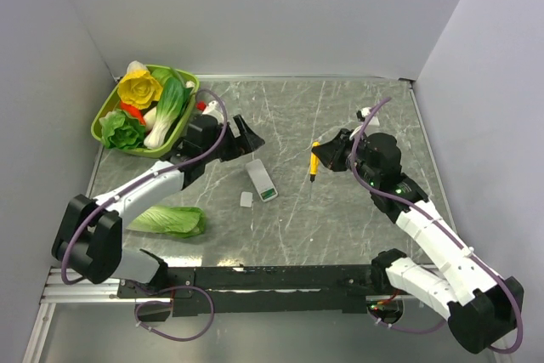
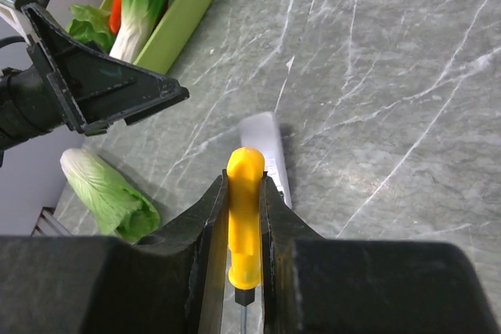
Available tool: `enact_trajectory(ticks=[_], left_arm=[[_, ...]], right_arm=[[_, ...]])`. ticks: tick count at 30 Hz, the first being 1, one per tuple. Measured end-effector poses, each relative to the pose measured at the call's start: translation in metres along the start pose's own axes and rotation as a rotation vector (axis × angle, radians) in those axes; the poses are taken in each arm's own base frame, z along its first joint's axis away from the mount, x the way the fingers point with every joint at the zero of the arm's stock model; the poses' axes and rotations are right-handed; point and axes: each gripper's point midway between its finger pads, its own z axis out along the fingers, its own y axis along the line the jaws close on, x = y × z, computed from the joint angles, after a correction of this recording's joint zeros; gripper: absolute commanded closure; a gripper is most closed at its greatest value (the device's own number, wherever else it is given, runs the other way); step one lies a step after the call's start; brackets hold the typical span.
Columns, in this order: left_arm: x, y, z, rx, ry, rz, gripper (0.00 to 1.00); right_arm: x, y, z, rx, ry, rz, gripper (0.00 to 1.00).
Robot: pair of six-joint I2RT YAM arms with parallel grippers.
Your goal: Unload the batteries from the remote control
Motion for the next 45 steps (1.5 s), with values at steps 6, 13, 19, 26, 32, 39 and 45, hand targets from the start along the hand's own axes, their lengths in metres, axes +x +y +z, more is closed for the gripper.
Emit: enact_trajectory(ticks=[6, 13, 19, 26, 32, 39, 45], left_arm=[[0.034, -0.017, -0.009, 0.160, 0.102, 0.076, 0.11], [0.081, -0.096, -0.052, 0.543, 0.211, 0.215, 0.17], [0.098, -0.138, -0.071, 0.744, 0.229, 0.251, 0.30], [0.134, -0.140, -0.060, 0.774, 0.330, 0.236, 0.51], [0.139, -0.149, -0.062, 0.803, 0.336, 0.210, 0.60], [0.131, -0.147, -0.049, 0.734, 0.279, 0.205, 0.37], [0.133, -0.140, -0.029, 0.602, 0.185, 0.316, 0.38]], right_arm=[[0.001, 0.007, -0.001, -0.044, -0.016, 0.017, 1.00], [-0.009, 0.028, -0.014, -0.152, -0.107, 0.110, 1.00], [-0.027, 0.040, -0.031, -0.205, -0.206, 0.186, 1.00], [-0.038, 0.035, -0.036, -0.163, -0.262, 0.277, 1.00], [-0.032, 0.024, -0.034, -0.119, -0.265, 0.331, 1.00], [-0.023, 0.013, -0.030, -0.070, -0.250, 0.371, 1.00], [-0.010, -0.006, -0.025, 0.027, -0.227, 0.428, 1.00]])
